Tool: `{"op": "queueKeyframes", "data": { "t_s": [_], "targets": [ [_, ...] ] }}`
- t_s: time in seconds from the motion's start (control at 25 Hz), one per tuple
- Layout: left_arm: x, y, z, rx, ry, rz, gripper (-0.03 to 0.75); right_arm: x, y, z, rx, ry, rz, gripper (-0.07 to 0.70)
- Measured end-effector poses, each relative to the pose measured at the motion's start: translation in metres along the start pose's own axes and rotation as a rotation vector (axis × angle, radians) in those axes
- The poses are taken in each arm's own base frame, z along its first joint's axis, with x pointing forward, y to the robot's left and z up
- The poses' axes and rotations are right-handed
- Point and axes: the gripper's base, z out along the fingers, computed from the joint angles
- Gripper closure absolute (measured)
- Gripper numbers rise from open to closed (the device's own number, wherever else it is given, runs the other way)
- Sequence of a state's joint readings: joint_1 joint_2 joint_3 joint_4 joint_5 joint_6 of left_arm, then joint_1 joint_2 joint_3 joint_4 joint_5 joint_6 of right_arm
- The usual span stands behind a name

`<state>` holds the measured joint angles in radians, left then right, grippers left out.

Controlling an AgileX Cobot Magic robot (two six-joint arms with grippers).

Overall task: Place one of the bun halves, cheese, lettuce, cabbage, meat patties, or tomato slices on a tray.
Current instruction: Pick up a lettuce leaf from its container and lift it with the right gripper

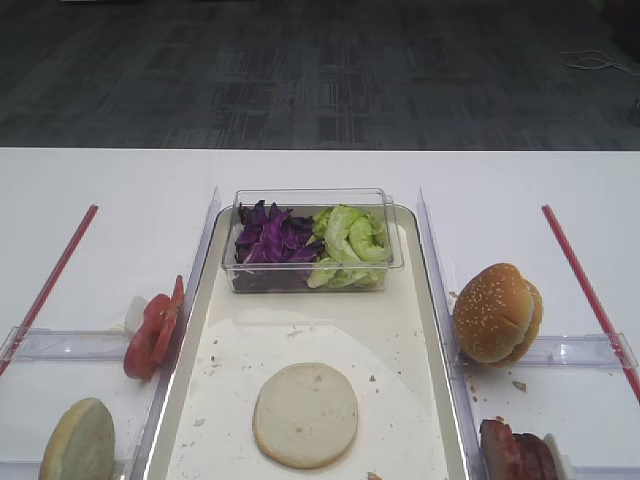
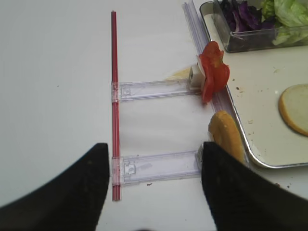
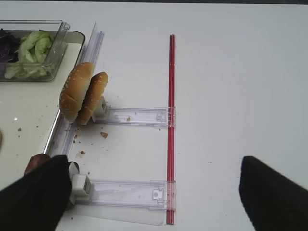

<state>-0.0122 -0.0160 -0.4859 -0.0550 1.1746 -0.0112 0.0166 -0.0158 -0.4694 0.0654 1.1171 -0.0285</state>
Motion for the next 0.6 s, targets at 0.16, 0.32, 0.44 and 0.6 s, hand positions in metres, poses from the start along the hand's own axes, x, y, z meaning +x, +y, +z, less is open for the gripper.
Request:
{"op": "queueKeyframes", "data": {
  "t_s": [0.16, 0.32, 0.44, 0.6],
  "targets": [
    [0.0000, 0.0000, 0.0000, 0.000, 0.000, 0.000, 0.288, 0.0000, 0.0000, 0.0000, 0.000, 0.000, 0.000, -0.063],
    [0.0000, 0.0000, 0.0000, 0.000, 0.000, 0.000, 0.288, 0.0000, 0.0000, 0.0000, 0.000, 0.000, 0.000, -0.063],
    [0.0000, 0.0000, 0.0000, 0.000, 0.000, 0.000, 0.288, 0.0000, 0.0000, 0.0000, 0.000, 0.000, 0.000, -0.063],
    [0.0000, 0.0000, 0.0000, 0.000, 0.000, 0.000, 0.288, 0.0000, 0.0000, 0.0000, 0.000, 0.000, 0.000, -0.063]
  ]
}}
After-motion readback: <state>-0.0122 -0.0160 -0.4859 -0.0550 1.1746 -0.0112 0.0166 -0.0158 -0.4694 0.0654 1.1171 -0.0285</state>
